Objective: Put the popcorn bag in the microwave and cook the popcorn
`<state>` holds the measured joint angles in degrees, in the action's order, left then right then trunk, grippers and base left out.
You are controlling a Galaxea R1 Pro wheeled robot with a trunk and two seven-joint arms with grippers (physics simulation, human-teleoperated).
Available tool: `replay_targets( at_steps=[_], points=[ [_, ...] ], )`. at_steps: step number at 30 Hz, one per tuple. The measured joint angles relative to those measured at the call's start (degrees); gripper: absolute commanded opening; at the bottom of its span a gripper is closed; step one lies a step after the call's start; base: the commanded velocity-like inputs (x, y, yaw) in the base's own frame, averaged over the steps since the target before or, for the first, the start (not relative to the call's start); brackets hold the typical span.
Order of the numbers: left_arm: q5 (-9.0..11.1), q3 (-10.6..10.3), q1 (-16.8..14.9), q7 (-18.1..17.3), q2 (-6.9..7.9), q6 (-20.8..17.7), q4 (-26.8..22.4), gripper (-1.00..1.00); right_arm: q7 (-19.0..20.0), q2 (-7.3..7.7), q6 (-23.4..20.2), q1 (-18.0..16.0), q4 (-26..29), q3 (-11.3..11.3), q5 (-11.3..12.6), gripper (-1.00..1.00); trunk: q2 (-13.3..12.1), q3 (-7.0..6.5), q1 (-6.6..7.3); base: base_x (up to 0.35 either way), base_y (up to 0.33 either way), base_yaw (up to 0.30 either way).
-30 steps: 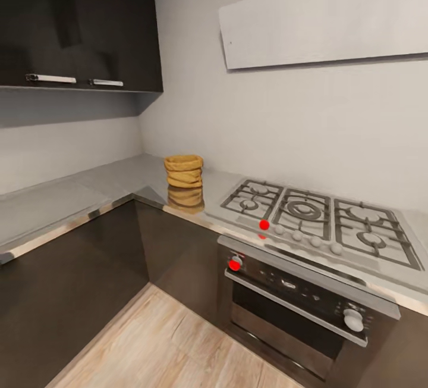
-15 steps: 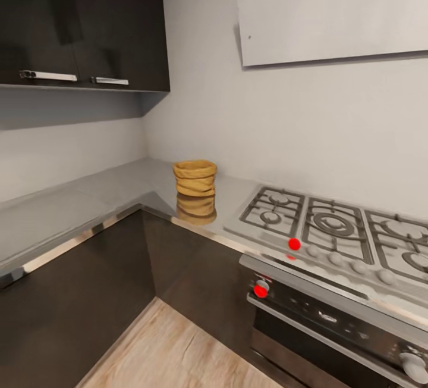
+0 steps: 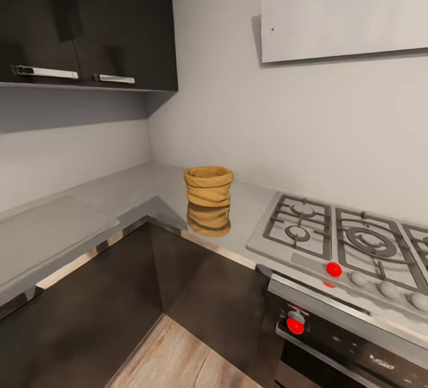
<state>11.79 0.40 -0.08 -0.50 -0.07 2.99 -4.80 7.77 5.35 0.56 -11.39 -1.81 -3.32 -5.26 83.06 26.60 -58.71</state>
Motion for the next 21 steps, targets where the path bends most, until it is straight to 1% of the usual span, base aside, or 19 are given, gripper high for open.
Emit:
replay_targets(
  at_steps=[6,11,21],
  points=[
    [-0.1,0.0,0.0,0.0,-0.07,0.2,0.0,1.0,-0.1,0.0,0.0,0.0,0.0,0.0,0.0,1.0,0.0,0.0,-0.02,0.02,0.013,0.0],
    [0.0,0.1,0.0,0.4,-0.16,0.2,-0.1,1.0,0.0,-0.3,-0.3,0.0,0.0,0.1,0.0,1.0,0.0,0.0,-0.02,0.0,0.003,0.0],
    [0.0,0.2,0.0,0.4,-0.27,0.1,-0.1,1.0,-0.1,-0.02,0.2,0.0,0.0,0.1,0.0,1.0,0.0,0.0,-0.02,0.0,0.303,0.0]
  ],
)
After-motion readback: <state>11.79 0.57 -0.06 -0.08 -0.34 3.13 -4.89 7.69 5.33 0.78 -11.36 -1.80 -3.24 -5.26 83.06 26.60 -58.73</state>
